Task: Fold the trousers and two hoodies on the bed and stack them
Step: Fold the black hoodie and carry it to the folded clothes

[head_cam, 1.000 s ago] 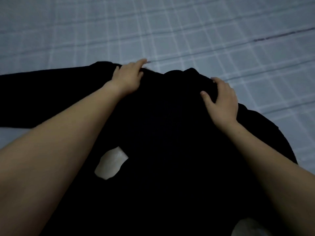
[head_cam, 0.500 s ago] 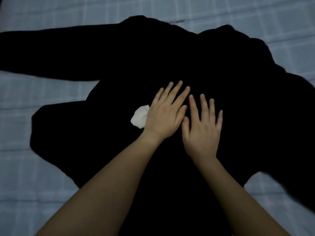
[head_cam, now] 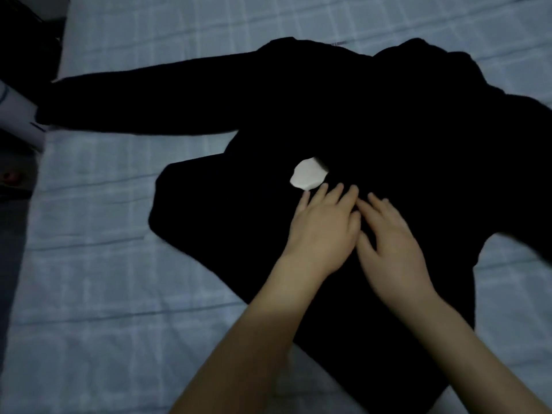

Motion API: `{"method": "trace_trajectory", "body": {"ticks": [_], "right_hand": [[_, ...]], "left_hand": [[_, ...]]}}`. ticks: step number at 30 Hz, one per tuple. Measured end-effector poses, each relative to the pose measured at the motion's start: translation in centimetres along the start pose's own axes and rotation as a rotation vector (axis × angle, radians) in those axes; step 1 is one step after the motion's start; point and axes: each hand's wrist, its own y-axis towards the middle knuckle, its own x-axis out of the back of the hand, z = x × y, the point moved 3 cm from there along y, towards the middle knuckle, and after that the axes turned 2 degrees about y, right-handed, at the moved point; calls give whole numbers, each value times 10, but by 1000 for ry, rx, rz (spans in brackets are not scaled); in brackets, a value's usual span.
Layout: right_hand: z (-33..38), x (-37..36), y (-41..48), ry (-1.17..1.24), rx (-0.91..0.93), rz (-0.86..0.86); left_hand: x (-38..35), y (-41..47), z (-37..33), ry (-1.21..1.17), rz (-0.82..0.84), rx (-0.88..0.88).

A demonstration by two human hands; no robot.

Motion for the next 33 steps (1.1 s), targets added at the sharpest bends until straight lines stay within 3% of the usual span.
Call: {"method": "trace_trajectory", "body": {"ticks": [3,7,11,14,16,19,22,24,29,33], "right_hand": [[6,-35,-68,-182,10,-34],[-2,-80,-98,-430,-48,-68],[0,-84,-93,-482,-116,-124],[17,-82,-110,-385,-119,-150],[27,-79,-136,-305,-100,-233],[21,-71,-179,-311,-187,-456],[1,-70,-198,-299,-464,-451],[-8,-76,-202,-244,-527,-364],[-28,-80,-206,-107,-628,-449],[-35,-82,-215,123,-625,-458]], "left_hand": [[-2,-80,52,265,-137,-38],[-37,-113,108,411,13,-138],[-46,-103,112,381,-8,-175],[-25,-114,113,207,-109,-263],[-1,-131,127,91,-318,-307],[33,-142,189,-24,-594,-93],[41,-134,237,-332,-493,182],[32,-127,243,-532,-388,157],[35,-133,242,-647,-402,95],[32,-149,228,-741,-317,99]]}}
